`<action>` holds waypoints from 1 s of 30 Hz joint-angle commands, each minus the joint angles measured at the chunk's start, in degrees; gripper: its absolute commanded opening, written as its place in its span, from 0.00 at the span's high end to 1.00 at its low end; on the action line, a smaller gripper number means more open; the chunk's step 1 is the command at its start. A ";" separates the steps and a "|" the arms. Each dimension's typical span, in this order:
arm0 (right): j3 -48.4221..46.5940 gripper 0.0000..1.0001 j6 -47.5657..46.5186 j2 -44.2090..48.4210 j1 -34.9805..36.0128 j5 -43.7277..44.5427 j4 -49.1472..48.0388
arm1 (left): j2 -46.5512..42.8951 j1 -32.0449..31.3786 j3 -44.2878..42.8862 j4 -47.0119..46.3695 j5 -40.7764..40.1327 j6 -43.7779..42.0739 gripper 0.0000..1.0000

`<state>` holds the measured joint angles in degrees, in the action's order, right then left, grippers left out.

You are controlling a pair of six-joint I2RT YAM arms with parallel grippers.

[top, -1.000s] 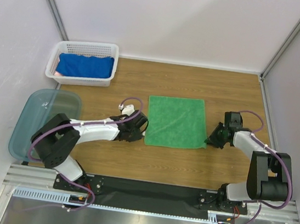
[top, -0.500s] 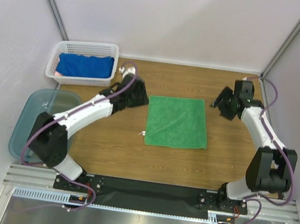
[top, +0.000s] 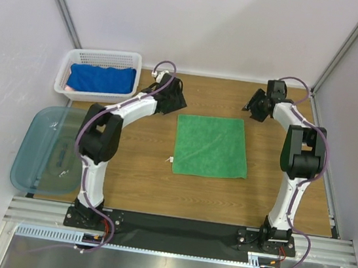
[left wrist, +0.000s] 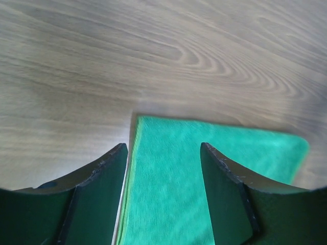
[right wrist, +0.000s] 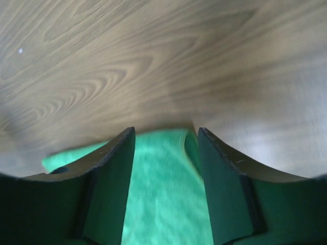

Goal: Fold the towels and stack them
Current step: Fold the towel

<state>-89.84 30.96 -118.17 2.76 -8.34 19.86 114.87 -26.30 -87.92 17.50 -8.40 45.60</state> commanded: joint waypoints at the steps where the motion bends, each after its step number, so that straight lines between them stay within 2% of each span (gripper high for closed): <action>1: -5.43 0.44 -0.99 -2.59 0.05 -0.98 0.62 | 2.90 0.82 -4.62 1.40 -0.47 2.47 0.35; 8: -6.13 0.46 -0.90 -5.66 0.57 -1.50 1.94 | 6.41 1.25 -5.24 1.32 -1.27 4.14 0.37; 11: -7.27 0.51 -0.81 -7.42 0.57 -2.38 2.47 | 8.61 1.52 -6.29 0.17 0.23 4.23 0.45; 16: -9.03 0.57 -1.34 -8.92 0.66 -1.86 3.43 | 10.55 1.52 -7.62 -0.27 1.02 4.32 0.51; 20: -10.35 0.62 -1.87 -9.80 0.49 -2.21 4.92 | 11.78 1.52 -8.41 -0.53 1.81 4.41 0.52; 30: -8.77 0.62 -2.57 -6.90 0.14 -2.91 9.41 | 13.36 1.43 -9.90 -0.27 2.78 4.14 0.52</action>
<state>-97.84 29.67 -127.66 3.14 -10.13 27.03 127.52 -25.21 -95.50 18.04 -6.68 49.10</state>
